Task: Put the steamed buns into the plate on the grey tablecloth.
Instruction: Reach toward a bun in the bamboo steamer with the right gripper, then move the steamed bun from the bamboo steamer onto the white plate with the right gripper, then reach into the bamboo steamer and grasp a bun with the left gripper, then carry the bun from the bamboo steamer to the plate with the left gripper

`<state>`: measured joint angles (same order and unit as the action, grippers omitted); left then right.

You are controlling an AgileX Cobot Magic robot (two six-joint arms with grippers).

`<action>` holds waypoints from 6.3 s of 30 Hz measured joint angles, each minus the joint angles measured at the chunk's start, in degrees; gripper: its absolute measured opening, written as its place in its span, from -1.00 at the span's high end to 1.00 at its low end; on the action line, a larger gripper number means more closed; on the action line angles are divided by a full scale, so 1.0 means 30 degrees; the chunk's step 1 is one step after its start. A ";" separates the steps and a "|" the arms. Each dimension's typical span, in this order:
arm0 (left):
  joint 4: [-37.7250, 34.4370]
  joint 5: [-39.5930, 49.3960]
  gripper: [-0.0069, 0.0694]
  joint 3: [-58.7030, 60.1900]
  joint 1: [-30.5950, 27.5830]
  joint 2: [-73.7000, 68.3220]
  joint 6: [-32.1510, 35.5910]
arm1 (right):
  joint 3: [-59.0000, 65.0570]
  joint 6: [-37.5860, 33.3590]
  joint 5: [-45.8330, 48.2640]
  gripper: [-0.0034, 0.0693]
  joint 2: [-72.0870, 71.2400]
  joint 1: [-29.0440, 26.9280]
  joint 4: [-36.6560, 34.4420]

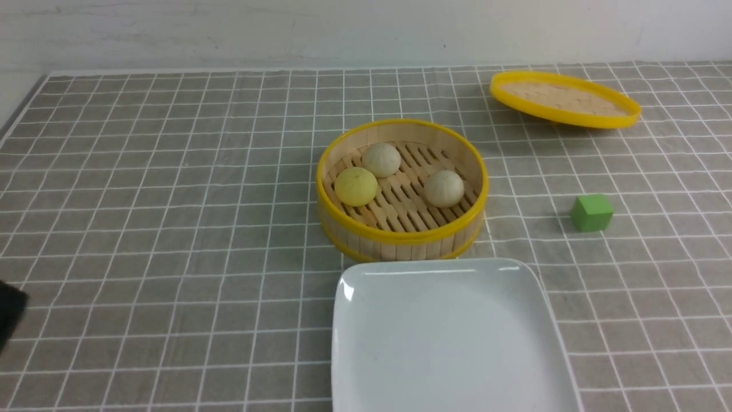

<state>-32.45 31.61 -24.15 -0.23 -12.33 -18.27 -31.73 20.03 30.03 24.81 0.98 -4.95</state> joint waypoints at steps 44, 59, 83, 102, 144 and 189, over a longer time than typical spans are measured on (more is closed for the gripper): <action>0.0773 0.6938 0.49 -0.3446 0.0000 -1.2121 0.5078 | -2.6297 -1.0201 0.7960 0.10 3.4215 0.6104 -0.4339; 0.1360 0.6879 0.44 -0.3446 0.0000 -1.2121 0.5078 | -2.5975 -0.9793 1.3143 0.84 2.9087 0.6104 -0.4941; 0.1610 0.6032 0.30 -0.4217 0.0000 -1.2614 0.6344 | -1.0729 -0.8930 0.7510 0.02 2.5380 0.8953 -0.5481; -0.4897 0.9111 0.21 -1.5253 0.1947 -2.4171 1.4354 | -0.9604 -0.7628 1.3117 0.95 1.4524 0.8180 -0.0964; 0.7866 1.3067 -0.26 -3.5985 0.8174 -4.2031 0.3255 | -0.3232 -0.7423 0.7032 0.90 0.9535 0.8180 -0.2545; 0.9370 1.0379 -0.23 -2.1348 1.4097 -3.4332 0.1790 | -0.3232 -0.6788 0.8649 0.79 0.9334 0.8180 0.0261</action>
<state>-4.34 62.75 -88.19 42.06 -115.33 -12.91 -41.43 -0.33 55.98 52.81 25.52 -4.17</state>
